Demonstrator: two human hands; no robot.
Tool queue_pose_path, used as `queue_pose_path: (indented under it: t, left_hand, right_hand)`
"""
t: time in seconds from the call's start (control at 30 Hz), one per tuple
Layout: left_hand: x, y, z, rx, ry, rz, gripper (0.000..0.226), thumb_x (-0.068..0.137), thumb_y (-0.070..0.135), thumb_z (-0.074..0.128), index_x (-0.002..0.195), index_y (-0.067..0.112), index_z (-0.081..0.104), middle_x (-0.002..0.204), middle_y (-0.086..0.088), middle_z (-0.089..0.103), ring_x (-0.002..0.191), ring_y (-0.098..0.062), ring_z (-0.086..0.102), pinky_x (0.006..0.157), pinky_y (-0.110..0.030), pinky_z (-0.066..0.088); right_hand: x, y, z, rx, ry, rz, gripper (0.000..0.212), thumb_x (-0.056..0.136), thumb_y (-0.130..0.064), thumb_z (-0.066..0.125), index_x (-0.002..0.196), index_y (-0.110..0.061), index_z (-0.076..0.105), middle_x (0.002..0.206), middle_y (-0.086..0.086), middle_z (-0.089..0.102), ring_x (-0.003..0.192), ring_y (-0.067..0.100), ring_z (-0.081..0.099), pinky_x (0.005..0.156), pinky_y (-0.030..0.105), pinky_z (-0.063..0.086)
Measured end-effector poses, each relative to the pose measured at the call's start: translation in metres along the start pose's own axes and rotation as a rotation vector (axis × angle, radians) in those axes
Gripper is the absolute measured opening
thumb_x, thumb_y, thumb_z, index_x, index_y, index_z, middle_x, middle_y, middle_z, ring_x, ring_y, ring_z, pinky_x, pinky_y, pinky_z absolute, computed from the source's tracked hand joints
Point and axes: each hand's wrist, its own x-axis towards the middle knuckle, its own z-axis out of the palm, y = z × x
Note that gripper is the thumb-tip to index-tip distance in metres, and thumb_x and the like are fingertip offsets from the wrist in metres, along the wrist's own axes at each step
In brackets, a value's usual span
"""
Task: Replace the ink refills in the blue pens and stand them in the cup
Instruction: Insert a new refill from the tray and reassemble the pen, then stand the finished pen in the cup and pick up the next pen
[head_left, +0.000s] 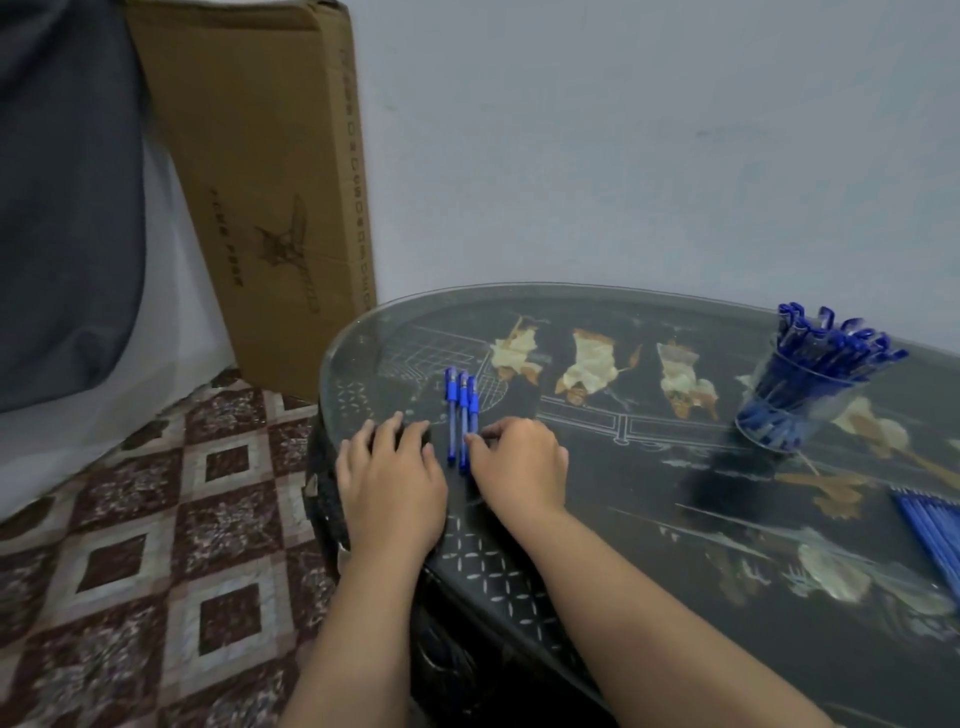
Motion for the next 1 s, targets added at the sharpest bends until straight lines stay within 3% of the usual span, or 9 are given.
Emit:
queue_pose_path:
  t: [0.33,0.6,0.7,0.77,0.87,1.0]
  left_hand:
    - [-0.002,0.0,-0.001,-0.01,0.008,0.009,0.038,0.101,0.034,0.036,0.137,0.032,0.05,0.152,0.008,0.036,0.144,-0.018,0.021,0.119,-0.04,0.009]
    - [0.0,-0.002,-0.002,-0.043,0.005,0.012,0.038,0.101,0.034,0.038,0.136,0.03,0.051,0.151,0.007,0.038,0.144,-0.019,0.023,0.12,-0.04,0.01]
    - [0.0,-0.002,-0.006,-0.079,0.016,0.011,0.038,0.1,0.03,0.043,0.137,0.025,0.051,0.149,0.003,0.042,0.141,-0.02,0.029,0.119,-0.042,0.015]
    - [0.0,0.003,-0.011,-0.134,0.049,0.019,0.039,0.098,0.025,0.048,0.136,0.019,0.052,0.146,-0.001,0.046,0.138,-0.022,0.036,0.118,-0.045,0.021]
    - [-0.005,0.026,-0.014,-0.221,0.09,0.11,0.038,0.094,0.019,0.055,0.132,0.014,0.055,0.138,-0.005,0.053,0.131,-0.026,0.044,0.113,-0.047,0.029]
    - [-0.028,0.083,-0.009,-0.348,0.035,0.344,0.042,0.092,0.022,0.058,0.134,0.016,0.053,0.135,-0.003,0.055,0.129,-0.026,0.046,0.111,-0.043,0.031]
  right_hand:
    - [-0.001,-0.007,0.004,0.002,0.071,0.124,0.022,0.089,-0.03,0.053,0.09,-0.021,0.073,0.089,-0.003,0.07,0.088,0.019,0.059,0.084,0.034,0.031]
    - [-0.002,-0.005,-0.01,0.129,0.058,0.208,0.02,0.089,-0.027,0.055,0.09,-0.023,0.075,0.089,-0.005,0.07,0.091,0.018,0.059,0.083,0.031,0.03]
    - [-0.008,0.007,-0.033,0.25,0.067,0.233,0.018,0.087,-0.024,0.057,0.092,-0.023,0.074,0.081,-0.009,0.068,0.086,0.017,0.058,0.088,0.031,0.037]
    - [-0.013,0.026,-0.052,0.332,0.087,0.227,0.012,0.086,-0.023,0.059,0.085,-0.027,0.07,0.072,-0.013,0.063,0.087,0.017,0.061,0.095,0.038,0.044]
    - [-0.026,0.069,-0.08,0.386,0.157,0.165,0.023,0.085,-0.019,0.063,0.07,-0.035,0.058,0.069,-0.014,0.062,0.085,0.019,0.062,0.09,0.046,0.048]
    - [-0.048,0.136,-0.121,0.253,0.263,0.03,0.018,0.086,-0.012,0.067,0.084,-0.03,0.067,0.077,-0.018,0.055,0.088,0.015,0.056,0.082,0.032,0.043]
